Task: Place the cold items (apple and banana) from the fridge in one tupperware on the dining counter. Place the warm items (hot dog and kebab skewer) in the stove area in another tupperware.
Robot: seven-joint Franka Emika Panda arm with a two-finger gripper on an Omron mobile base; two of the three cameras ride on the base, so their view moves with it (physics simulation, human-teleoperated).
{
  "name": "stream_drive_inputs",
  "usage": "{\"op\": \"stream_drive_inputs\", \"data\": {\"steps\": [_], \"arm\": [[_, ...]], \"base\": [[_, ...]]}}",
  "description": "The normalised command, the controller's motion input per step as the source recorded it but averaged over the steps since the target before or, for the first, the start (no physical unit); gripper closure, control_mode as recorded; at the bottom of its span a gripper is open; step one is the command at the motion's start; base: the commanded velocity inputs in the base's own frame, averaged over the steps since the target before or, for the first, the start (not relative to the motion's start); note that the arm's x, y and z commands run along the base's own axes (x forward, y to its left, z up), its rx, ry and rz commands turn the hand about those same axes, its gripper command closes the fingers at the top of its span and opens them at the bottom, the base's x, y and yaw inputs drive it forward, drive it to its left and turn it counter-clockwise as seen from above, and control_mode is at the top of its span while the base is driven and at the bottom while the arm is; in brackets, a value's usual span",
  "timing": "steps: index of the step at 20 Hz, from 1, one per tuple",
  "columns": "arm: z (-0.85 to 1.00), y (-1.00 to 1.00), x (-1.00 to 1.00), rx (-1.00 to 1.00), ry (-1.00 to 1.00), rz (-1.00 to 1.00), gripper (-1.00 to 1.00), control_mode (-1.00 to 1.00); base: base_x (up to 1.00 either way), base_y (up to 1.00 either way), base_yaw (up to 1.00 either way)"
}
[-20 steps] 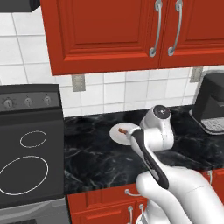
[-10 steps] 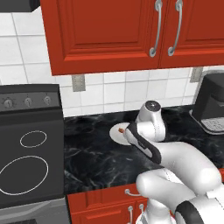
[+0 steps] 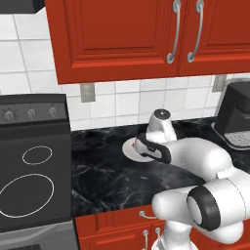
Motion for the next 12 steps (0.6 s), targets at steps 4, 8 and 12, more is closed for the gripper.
{"op": "stream_drive_inputs", "data": {"steps": [4, 8, 12], "arm": [[-0.24, 0.00, 0.22, -0.02, 0.00, 0.00, -1.00, -1.00], [-0.28, 0.00, 0.26, -0.01, 0.04, 0.00, -1.00, -1.00], [-0.32, 0.01, 0.29, -0.01, 0.08, 0.00, -1.00, -1.00]], "base": [[0.00, 0.00, 0.00], [0.00, 0.00, 0.00], [0.00, 0.00, 0.00]]}}
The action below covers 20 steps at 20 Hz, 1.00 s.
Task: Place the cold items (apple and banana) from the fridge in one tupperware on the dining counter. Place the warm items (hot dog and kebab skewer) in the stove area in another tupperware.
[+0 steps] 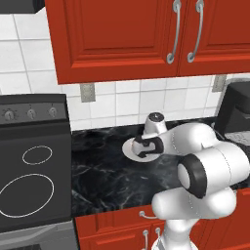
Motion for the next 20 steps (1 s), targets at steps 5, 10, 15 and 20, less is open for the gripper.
{"op": "stream_drive_inputs", "data": {"steps": [5, 10, 15, 20], "arm": [[-0.32, 0.01, 0.19, -0.01, 0.07, 0.00, -1.00, -1.00], [-0.36, 0.04, 0.18, -0.02, 0.08, 0.00, -1.00, -1.00], [-0.36, 0.02, 0.19, -0.01, 0.05, 0.00, -1.00, -1.00], [-0.06, 0.00, 0.12, 0.00, 0.00, 0.03, -1.00, -1.00]], "base": [[0.00, 0.00, 0.00], [0.00, 0.00, 0.00], [0.00, 0.00, 0.00], [0.00, 0.00, 0.00]]}}
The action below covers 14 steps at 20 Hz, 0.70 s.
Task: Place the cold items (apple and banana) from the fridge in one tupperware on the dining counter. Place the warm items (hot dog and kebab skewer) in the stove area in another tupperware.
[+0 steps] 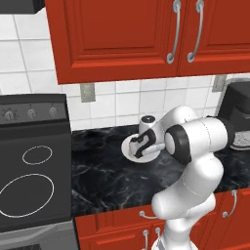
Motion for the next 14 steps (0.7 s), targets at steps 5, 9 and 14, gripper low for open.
{"op": "stream_drive_inputs", "data": {"steps": [5, 9, 14], "arm": [[0.00, 0.00, 0.10, 0.00, 0.00, 0.04, -1.00, -1.00], [0.05, 0.01, 0.24, 0.00, 0.00, 0.07, -1.00, -1.00], [0.08, 0.06, 0.33, 0.00, 0.04, 0.10, -1.00, -1.00]], "base": [[0.00, 0.00, 0.00], [0.00, 0.00, 0.00], [0.00, 0.00, 0.00]]}}
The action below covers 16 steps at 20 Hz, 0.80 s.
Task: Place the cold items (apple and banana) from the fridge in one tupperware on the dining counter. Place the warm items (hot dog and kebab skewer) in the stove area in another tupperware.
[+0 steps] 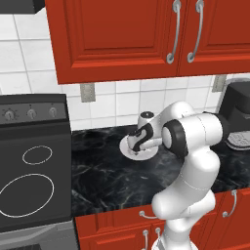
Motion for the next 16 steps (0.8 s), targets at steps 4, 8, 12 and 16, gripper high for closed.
{"op": "stream_drive_inputs", "data": {"steps": [4, 8, 12, 16], "arm": [[0.01, 0.18, 0.38, 0.00, 0.07, 0.11, -1.00, -1.00], [-0.11, 0.14, 0.21, -0.01, 0.04, 0.06, -1.00, -1.00], [-0.21, 0.03, 0.07, 0.00, 0.01, 0.06, 1.00, -1.00], [-0.21, 0.00, 0.00, 0.00, -0.02, 0.08, 1.00, -1.00]], "base": [[0.00, 0.00, 0.00], [0.00, 0.00, 0.00], [0.00, 0.00, 0.00], [0.00, 0.00, 0.00]]}}
